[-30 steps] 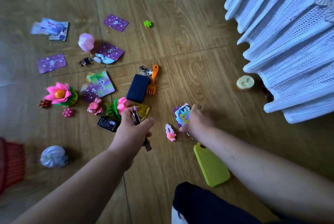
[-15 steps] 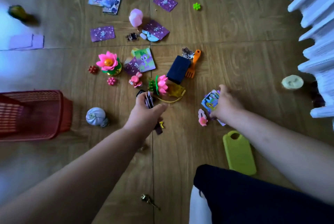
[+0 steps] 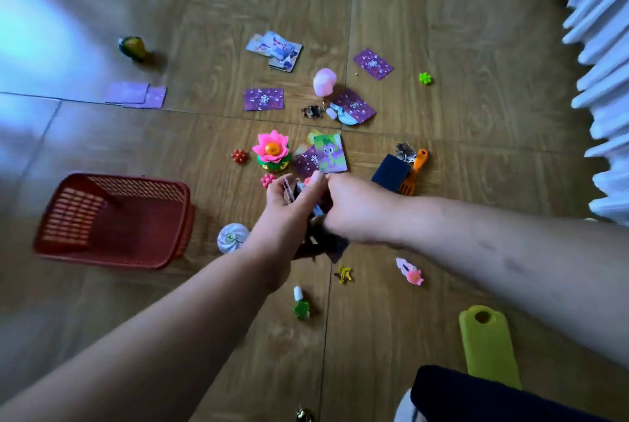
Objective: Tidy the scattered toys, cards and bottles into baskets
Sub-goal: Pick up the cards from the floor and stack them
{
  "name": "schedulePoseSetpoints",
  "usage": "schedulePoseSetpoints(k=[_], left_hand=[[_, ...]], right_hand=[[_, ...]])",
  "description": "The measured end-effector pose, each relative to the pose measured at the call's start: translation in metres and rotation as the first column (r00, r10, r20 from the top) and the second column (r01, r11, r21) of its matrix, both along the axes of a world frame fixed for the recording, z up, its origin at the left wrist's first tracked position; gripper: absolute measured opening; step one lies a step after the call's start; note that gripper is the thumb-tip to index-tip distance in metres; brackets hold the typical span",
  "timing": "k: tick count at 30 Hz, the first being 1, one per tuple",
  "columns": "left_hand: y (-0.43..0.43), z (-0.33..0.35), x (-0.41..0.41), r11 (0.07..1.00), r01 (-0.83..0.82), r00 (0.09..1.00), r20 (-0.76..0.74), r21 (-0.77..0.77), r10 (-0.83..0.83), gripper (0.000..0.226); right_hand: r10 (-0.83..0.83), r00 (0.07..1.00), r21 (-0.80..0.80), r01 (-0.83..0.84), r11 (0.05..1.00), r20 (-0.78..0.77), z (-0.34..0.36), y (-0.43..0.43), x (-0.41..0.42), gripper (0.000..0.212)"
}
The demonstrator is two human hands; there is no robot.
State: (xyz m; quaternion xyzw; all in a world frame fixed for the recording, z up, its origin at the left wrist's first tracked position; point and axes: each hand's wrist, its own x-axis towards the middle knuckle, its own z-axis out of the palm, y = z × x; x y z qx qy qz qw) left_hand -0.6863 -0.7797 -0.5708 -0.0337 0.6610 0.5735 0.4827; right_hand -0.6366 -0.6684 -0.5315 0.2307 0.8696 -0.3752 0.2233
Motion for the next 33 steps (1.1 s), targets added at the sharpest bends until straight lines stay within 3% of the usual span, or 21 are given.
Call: schedulePoseSetpoints(k=[3, 5, 7, 9, 11, 15, 18, 20, 23, 25, 27, 30, 33], left_hand=[[-0.02, 0.021, -0.043, 0.991, -0.095, 0.99, 0.116, 0.093, 0.084, 0.042], [-0.032, 0.026, -0.074, 0.955, -0.234, 0.931, 0.324, 0.181, 0.167, 0.038], [-0.033, 0.029, -0.099, 0.907, -0.273, 0.861, 0.502, 0.321, 0.082, 0.041], [-0.034, 0.03, -0.113, 0.877, -0.19, 0.864, 0.499, 0.441, -0.063, 0.06], [-0.029, 0.036, -0.114, 0.818, -0.087, 0.862, 0.455, 0.569, -0.224, 0.065], [-0.032, 0.051, -0.137, 0.74, -0.081, 0.802, 0.484, 0.668, -0.35, 0.048], [-0.032, 0.054, -0.158, 0.714, -0.157, 0.785, 0.524, 0.683, -0.329, 0.029], [-0.033, 0.052, -0.166, 0.766, -0.112, 0.823, 0.492, 0.633, -0.286, 0.02], [-0.038, 0.036, -0.167, 0.88, -0.145, 0.847, 0.517, 0.452, -0.126, 0.024], [-0.042, 0.017, -0.171, 0.918, -0.157, 0.878, 0.476, 0.364, -0.038, 0.029], [-0.05, 0.0, -0.178, 0.935, -0.154, 0.914, 0.406, 0.32, 0.012, 0.027], [-0.057, -0.017, -0.179, 0.956, -0.157, 0.944, 0.323, 0.247, 0.071, 0.027], [-0.059, -0.027, -0.164, 0.977, -0.158, 0.966, 0.226, 0.14, 0.124, 0.024]], right_hand=[[0.054, 0.998, -0.25, -0.062, 0.966, -0.037, 0.028, -0.015, -0.038, 0.013], [0.128, 0.991, -0.327, -0.129, 0.936, -0.023, 0.043, -0.021, -0.058, 0.064], [0.259, 0.966, -0.135, -0.26, 0.956, -0.026, 0.051, -0.026, -0.076, 0.106], [0.351, 0.936, 0.177, -0.346, 0.921, 0.001, 0.058, -0.034, -0.095, 0.133], [0.303, 0.952, 0.263, -0.303, 0.916, 0.041, 0.065, -0.033, -0.108, 0.143], [0.19, 0.969, 0.265, -0.226, 0.937, 0.155, 0.087, -0.04, -0.143, 0.141], [0.162, 0.965, 0.264, -0.214, 0.94, 0.206, 0.113, -0.038, -0.157, 0.138], [0.097, 0.962, 0.283, -0.17, 0.944, 0.255, 0.122, -0.031, -0.16, 0.112], [-0.037, 0.952, 0.358, -0.078, 0.93, 0.302, 0.112, -0.003, -0.153, 0.046], [-0.106, 0.937, 0.368, -0.026, 0.929, 0.333, 0.091, 0.017, -0.147, 0.029], [-0.093, 0.918, 0.447, -0.099, 0.889, 0.387, 0.056, 0.034, -0.141, 0.026], [-0.125, 0.892, 0.559, -0.158, 0.814, 0.434, -0.01, 0.055, -0.132, 0.041], [-0.156, 0.886, 0.527, -0.111, 0.843, 0.437, -0.067, 0.071, -0.126, 0.055]])
